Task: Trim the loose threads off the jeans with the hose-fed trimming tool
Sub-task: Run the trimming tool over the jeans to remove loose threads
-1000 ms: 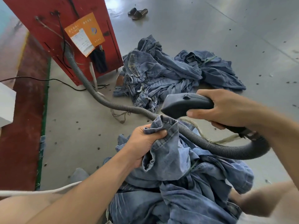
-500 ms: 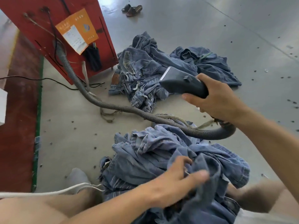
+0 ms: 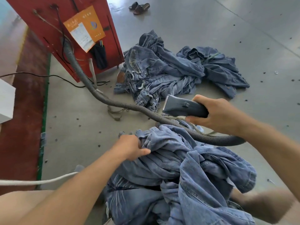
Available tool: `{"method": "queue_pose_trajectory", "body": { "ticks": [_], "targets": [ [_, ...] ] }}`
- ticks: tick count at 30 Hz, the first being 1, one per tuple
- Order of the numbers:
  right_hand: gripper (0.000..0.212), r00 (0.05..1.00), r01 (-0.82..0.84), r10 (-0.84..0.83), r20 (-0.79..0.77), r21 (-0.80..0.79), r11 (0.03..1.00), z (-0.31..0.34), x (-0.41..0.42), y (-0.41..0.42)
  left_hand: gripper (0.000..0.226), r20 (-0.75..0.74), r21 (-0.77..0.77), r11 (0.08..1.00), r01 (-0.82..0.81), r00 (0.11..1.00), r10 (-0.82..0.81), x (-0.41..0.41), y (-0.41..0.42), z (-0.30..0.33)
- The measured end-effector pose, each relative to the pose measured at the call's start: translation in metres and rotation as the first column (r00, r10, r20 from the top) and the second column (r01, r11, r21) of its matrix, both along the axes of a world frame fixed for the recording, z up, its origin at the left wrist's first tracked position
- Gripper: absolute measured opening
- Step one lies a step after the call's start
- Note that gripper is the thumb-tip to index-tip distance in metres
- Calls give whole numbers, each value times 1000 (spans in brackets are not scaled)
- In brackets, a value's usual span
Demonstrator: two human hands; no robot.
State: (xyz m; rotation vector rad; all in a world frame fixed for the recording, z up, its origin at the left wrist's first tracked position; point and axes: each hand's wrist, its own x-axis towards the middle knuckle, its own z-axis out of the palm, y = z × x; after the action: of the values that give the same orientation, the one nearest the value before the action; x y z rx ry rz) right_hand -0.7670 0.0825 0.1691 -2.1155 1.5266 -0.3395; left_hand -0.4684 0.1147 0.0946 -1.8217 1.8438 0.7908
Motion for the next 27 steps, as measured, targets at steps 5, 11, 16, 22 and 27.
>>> {"method": "queue_pose_trajectory", "body": {
  "ticks": [5, 11, 16, 22, 27],
  "targets": [
    [32, 999, 23, -24, 38, 30, 999, 3, -3, 0, 18, -721, 68, 813, -579, 534, 441, -10, -5, 2],
    [32, 997, 56, -59, 52, 64, 996, 6, -3, 3, 42, -729, 340, 668, -662, 263, 632, 0, -16, -5],
    [44, 996, 18, -9, -88, 95, 995, -9, 4, 7, 84, -658, 400, 665, -630, 308, 687, -21, 0, -41],
    [41, 995, 95, -95, 24, 12, 995, -9, -1, 3, 19, -849, 294, 675, -676, 139, 509, -41, -1, -22],
    [28, 952, 202, -199, 231, 11, 979, 12, -15, -2, 29, -820, 547, 688, -477, -139, 555, -51, 28, 15]
  ]
}}
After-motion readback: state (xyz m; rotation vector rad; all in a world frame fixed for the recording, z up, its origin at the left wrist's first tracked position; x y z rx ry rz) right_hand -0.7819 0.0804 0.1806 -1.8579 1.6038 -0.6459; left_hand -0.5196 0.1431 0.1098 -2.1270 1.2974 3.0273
